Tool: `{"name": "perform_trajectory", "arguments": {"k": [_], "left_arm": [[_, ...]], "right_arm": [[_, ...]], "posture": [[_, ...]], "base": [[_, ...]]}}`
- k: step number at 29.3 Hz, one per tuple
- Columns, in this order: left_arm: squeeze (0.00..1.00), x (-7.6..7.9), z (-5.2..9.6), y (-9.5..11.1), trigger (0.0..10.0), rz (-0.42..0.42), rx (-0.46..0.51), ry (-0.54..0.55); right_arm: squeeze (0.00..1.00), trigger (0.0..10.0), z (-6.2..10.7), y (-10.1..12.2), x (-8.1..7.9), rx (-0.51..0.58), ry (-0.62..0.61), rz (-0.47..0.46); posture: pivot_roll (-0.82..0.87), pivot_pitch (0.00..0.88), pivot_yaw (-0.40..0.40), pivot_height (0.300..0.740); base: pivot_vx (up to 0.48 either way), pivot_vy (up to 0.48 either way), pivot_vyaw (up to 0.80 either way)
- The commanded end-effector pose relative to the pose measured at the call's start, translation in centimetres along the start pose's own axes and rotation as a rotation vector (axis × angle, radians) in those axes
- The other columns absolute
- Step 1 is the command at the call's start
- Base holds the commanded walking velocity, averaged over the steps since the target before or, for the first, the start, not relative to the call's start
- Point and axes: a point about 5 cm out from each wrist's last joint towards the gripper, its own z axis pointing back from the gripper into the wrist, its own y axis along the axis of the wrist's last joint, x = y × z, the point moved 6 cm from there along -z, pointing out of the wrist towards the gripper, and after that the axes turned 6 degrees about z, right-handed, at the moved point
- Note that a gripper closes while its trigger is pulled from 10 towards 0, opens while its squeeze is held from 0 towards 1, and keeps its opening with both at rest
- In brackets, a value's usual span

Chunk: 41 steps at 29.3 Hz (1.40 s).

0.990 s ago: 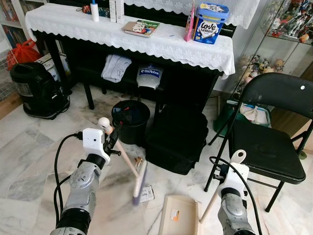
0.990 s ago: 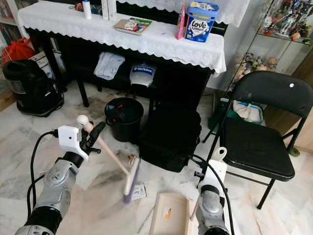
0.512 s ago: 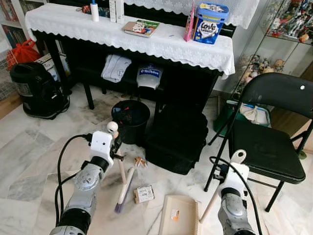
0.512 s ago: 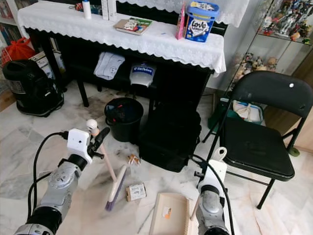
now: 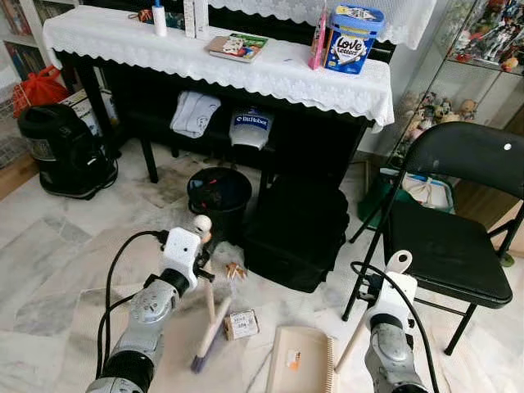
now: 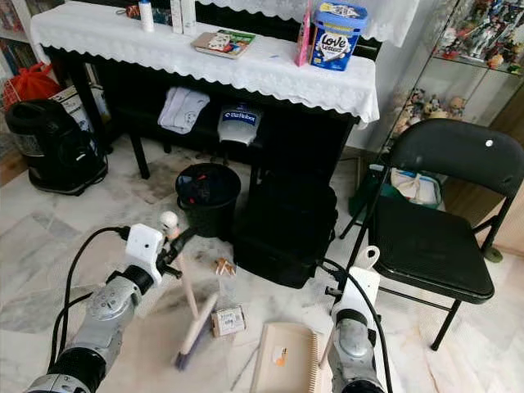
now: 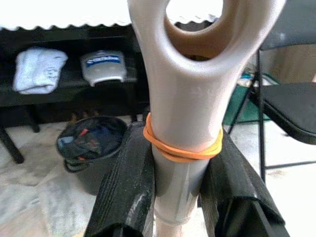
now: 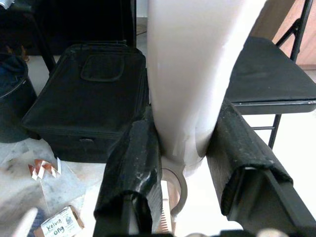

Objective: Sweep floor

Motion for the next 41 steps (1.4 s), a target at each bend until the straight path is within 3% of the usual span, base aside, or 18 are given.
{"name": "perform_trajectory", "arguments": {"k": [1, 9, 18, 24, 27, 32, 41], "left_arm": [[0.00, 0.0, -0.2, 0.5, 10.0, 0.008, 0.019, -0.010], [0.00, 0.2, 0.2, 0.0, 10.0, 0.044, -0.009, -0.057], [0.00, 1.0, 0.5, -0.1, 10.0, 0.150, -0.053, -0.183], [0.00, 1.7, 0.0, 2.0, 10.0, 0.268, 0.014, -0.235], [0.00, 1.2, -0.1, 2.7, 10.0, 0.205, 0.033, -0.207], [0.00, -1.2, -0.1, 3.7, 10.0, 0.053, 0.066, -0.063], [0.00, -1.9, 0.1, 3.2, 10.0, -0.086, 0.054, 0.024]], "right_arm": [[0.00, 10.0, -0.4, 1.3, 0.2, 0.045, -0.007, 0.000], [0.00, 10.0, -0.5, 1.4, 0.3, 0.044, -0.007, 0.000], [0.00, 10.0, -0.5, 1.3, 0.5, 0.042, -0.015, -0.001], [0.00, 10.0, -0.6, 1.5, 0.5, 0.044, -0.016, -0.001], [0.00, 10.0, -0.6, 1.4, 0.5, 0.044, -0.014, 0.000], [0.00, 10.0, -0.6, 1.4, 0.5, 0.041, -0.013, 0.001], [0.00, 10.0, -0.6, 1.4, 0.5, 0.043, -0.015, 0.001]], "posture": [[-0.04, 0.000, -0.108, 0.740], [-0.04, 0.000, -0.110, 0.740], [-0.04, 0.000, -0.111, 0.740], [-0.03, 0.000, -0.114, 0.740], [-0.03, 0.000, -0.114, 0.740], [-0.03, 0.000, -0.113, 0.740], [-0.03, 0.000, -0.113, 0.740]], "base": [[0.000, 0.000, 0.00], [0.000, 0.000, 0.00], [0.000, 0.000, 0.00], [0.000, 0.000, 0.00], [0.000, 0.000, 0.00], [0.000, 0.000, 0.00], [0.000, 0.000, 0.00]]}}
